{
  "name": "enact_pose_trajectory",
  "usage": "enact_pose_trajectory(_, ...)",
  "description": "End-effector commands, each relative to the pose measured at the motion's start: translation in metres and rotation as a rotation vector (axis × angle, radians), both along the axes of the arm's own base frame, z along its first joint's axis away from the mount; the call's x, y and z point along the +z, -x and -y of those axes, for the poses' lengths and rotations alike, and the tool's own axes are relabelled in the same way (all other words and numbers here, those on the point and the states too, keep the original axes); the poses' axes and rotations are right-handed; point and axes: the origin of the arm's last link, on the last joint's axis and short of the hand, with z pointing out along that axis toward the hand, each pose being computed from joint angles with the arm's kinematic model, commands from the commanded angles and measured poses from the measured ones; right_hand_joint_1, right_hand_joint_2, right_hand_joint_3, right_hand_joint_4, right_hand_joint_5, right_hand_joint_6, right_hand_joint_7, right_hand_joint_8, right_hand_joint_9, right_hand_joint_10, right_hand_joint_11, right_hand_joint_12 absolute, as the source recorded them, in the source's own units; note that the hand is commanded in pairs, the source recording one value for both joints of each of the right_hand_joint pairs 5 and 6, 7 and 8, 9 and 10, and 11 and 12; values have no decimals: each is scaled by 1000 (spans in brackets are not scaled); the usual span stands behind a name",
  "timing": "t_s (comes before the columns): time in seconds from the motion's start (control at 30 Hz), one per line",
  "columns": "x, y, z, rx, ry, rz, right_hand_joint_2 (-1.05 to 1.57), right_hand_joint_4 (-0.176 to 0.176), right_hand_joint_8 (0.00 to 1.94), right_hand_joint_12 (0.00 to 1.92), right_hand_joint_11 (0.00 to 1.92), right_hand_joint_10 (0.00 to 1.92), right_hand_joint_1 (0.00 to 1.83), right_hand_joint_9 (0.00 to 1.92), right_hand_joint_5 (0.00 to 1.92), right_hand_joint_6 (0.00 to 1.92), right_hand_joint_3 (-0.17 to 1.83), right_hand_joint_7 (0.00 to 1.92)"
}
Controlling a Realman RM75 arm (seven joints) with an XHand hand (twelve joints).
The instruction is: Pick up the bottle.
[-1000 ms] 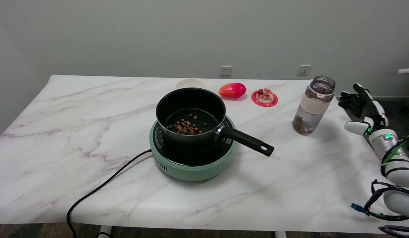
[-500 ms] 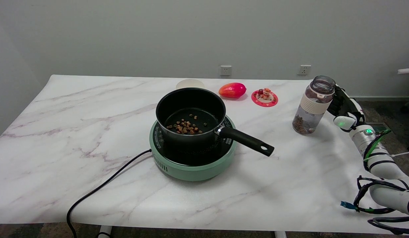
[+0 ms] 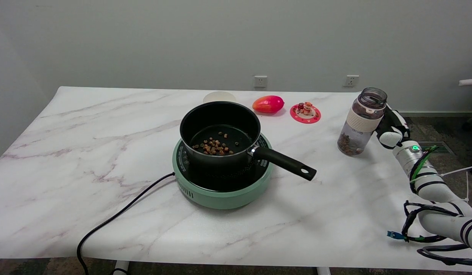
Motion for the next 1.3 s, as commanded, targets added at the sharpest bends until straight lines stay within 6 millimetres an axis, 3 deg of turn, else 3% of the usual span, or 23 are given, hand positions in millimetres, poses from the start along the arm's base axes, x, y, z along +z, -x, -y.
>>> enact_pose_trajectory(0.03,-15,2,11,25,-43,21,-1047,0,317,415,415,377,1150,377,45,45,881,317)
enact_pose_trajectory(0.13,-16,2,11,29,-44,21,-1047,0,322,399,399,370,1173,370,47,47,835,322)
enact_pose_trajectory(0.37,-16,2,8,37,-47,19,-1047,0,338,388,388,373,1206,373,57,57,983,338)
enact_pose_trajectory(0.57,-16,3,6,45,-49,16,-1009,0,347,373,373,378,1261,378,70,70,971,347)
enact_pose_trajectory(0.73,-14,3,3,50,-44,8,-643,0,371,361,361,410,1378,410,176,176,1013,371)
enact_pose_trajectory(0.93,-12,3,0,52,-39,3,-242,0,457,403,403,712,1466,712,323,323,927,457)
enact_pose_trajectory(1.1,-10,4,-2,51,-31,2,-70,0,602,485,485,816,1500,816,397,397,866,602)
enact_pose_trajectory(1.3,-7,5,-3,49,-23,1,14,0,649,554,554,899,1534,899,470,470,847,649)
